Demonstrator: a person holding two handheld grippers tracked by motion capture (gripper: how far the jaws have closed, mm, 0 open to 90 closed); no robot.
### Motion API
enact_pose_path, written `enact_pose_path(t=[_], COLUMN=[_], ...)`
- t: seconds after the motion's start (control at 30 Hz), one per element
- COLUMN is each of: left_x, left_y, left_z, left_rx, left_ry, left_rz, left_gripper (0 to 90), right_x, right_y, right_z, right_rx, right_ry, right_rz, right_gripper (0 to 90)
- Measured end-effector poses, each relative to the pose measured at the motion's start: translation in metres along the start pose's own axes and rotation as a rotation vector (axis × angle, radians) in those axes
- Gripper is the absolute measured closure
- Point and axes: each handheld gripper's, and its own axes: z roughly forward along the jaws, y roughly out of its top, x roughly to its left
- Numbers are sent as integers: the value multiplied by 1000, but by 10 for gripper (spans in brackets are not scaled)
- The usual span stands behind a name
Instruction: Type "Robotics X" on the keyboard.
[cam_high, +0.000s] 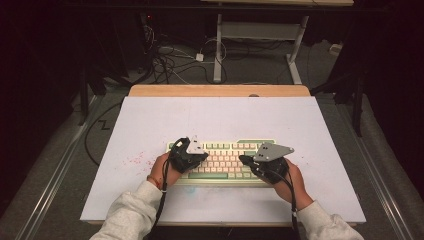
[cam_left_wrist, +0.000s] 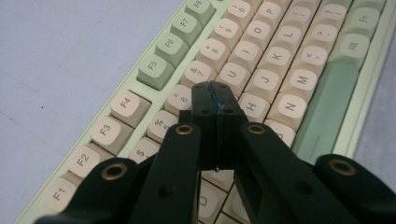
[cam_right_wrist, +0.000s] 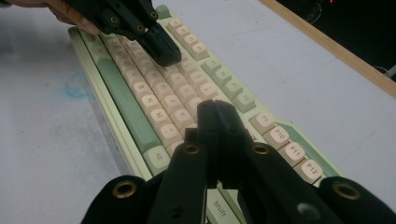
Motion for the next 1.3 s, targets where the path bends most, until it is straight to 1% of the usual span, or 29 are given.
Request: enact_pose_path(t=[0.2, 0.43, 0.5, 0.57, 0.63, 0.7, 0.8, 0.9, 0.93, 1.07, 1.17, 1.23, 1.3], left_x=[0, 1, 1, 1, 1, 1, 0, -1, -1, 0, -1, -2, -5], left_y=[1, 0, 0, 0, 0, 1, 1, 1, 1, 1, 0, 0, 0], left_z=[3, 3, 4, 5, 5, 4, 1, -1, -2, -5, -9, -11, -15], left_rx=[14, 17, 23, 41, 41, 35, 13, 2, 2, -14, -35, -42, -60], left_ry=[2, 3, 5, 0, 1, 4, 11, 9, 15, 27, 35, 38, 45], left_rz=[4, 5, 7, 7, 6, 9, 15, 25, 27, 28, 20, 25, 28], left_gripper=[873, 873, 873, 874, 874, 874, 874, 874, 874, 874, 874, 874, 874], right_x=[0, 0, 1, 1, 1, 1, 1, 0, 0, 0, 0, 0, 0], right_y=[0, 0, 0, 0, 0, 0, 0, 1, 1, 1, 0, 0, 0], right_z=[0, 1, 1, 1, 2, 2, 1, 0, -1, 0, 0, 1, 1], right_rx=[0, 5, 7, 10, 13, 13, 7, 5, 3, 3, 3, 5, 5], right_ry=[-1, 3, 4, 4, 5, 5, 0, -3, -2, -3, -4, -5, -3], right_rz=[-1, -7, -7, -8, -9, -10, -8, -9, -6, -10, -10, -11, -9], right_gripper=[900, 900, 900, 900, 900, 900, 900, 900, 900, 900, 900, 900, 900])
